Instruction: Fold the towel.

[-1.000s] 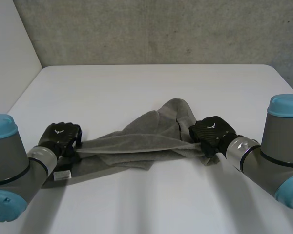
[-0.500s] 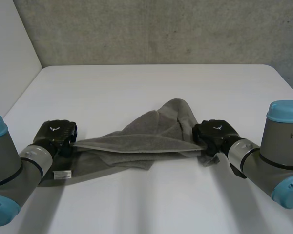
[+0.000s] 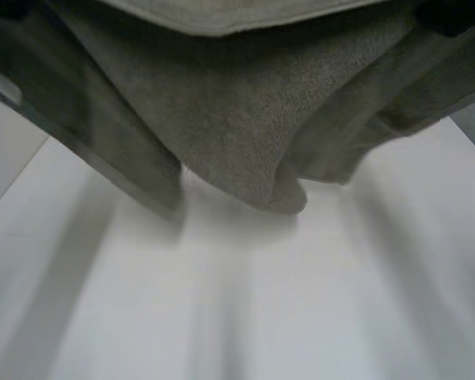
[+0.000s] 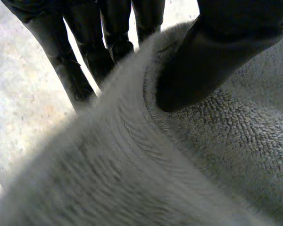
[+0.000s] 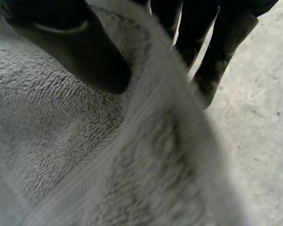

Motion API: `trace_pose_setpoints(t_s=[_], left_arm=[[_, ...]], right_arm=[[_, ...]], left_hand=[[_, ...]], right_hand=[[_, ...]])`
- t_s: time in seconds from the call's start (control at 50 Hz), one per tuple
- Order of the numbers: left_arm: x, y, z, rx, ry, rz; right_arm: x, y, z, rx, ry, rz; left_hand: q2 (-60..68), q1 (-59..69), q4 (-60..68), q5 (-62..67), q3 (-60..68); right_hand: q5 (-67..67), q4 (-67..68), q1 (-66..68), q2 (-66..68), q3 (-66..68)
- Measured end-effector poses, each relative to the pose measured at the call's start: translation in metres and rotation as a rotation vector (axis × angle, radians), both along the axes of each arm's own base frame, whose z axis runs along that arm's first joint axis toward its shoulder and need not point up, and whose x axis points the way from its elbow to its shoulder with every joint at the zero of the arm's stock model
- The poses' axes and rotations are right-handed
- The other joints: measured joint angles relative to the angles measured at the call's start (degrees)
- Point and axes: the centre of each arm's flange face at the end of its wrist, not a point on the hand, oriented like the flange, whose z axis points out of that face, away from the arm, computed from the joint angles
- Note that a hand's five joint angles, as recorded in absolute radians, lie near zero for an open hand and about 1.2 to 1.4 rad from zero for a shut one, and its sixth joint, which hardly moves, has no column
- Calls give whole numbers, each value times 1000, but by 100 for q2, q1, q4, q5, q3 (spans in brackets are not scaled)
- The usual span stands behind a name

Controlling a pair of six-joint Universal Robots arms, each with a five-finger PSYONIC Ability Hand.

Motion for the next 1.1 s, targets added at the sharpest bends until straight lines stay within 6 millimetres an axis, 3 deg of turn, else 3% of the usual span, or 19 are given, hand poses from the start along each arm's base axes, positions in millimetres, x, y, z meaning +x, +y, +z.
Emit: trace_pose_setpoints(t_s=[0.06,0.14,0.26,0.32,0.36,0.44,0.54,0.58,0.64,0.72,0.76,0.8,0.82,0.86,0.92,0.98,1.1], left_arm=[[-3,-10,-3,41,0,-10],[-9,-37,-32,153,-20,-12],[-22,-92,-109,357,-90,-5],[-28,-116,-131,380,-129,4],[-31,-130,-135,362,-144,13],[-36,-153,-117,261,-136,42],[-35,-160,-54,50,-46,81],[-33,-154,-32,-14,-5,82],[-28,-140,-11,-76,52,64],[-25,-126,-19,-62,66,19],[-25,-120,-37,-21,49,-11],[-26,-113,-72,65,12,-51],[-26,-112,-81,89,2,-61],[-25,-104,-121,190,-40,-94],[-24,-93,-161,290,-84,-121],[-21,-79,-214,408,-154,-135],[-18,-66,-280,503,-304,-120]], right_arm=[[2,-11,-10,44,65,3],[13,-28,-40,106,192,4],[51,-55,-100,101,438,-44],[69,-73,-106,-11,449,-98],[79,-85,-99,-116,413,-139],[89,-99,-67,-324,300,-207],[90,-93,-9,-545,117,-240],[88,-88,0,-561,83,-226],[84,-79,-2,-523,70,-178],[75,-73,-31,-383,136,-108],[68,-70,-53,-295,183,-77],[56,-64,-92,-158,256,-35],[54,-63,-100,-134,269,-28],[44,-55,-134,-30,328,2],[34,-47,-168,59,386,24],[23,-36,-209,146,449,40],[14,-26,-258,215,495,40]], left_hand=[[0,0,0,1,0],[0,0,0,1,1],[0,0,0,2,4],[0,0,1,2,5],[0,0,1,2,5],[0,0,2,1,5],[0,0,2,1,7],[0,0,2,1,7],[0,0,2,33,7],[1,0,2,38,7],[7,0,2,53,7],[11,1,3,55,7],[11,1,3,55,7],[11,1,3,56,8],[11,1,4,57,8],[11,1,4,57,10],[11,1,4,57,10]], right_hand=[[1,9,1,0,0],[1,11,2,0,0],[1,11,3,0,0],[1,14,4,0,0],[1,14,5,0,0],[1,14,5,0,0],[1,15,5,69,0],[4,15,5,86,1],[22,15,6,86,1],[23,15,6,86,1],[23,15,6,86,1],[23,15,6,86,18],[23,15,6,86,27],[23,15,7,86,29],[23,15,6,86,30],[23,15,7,86,30],[23,15,7,86,31]])
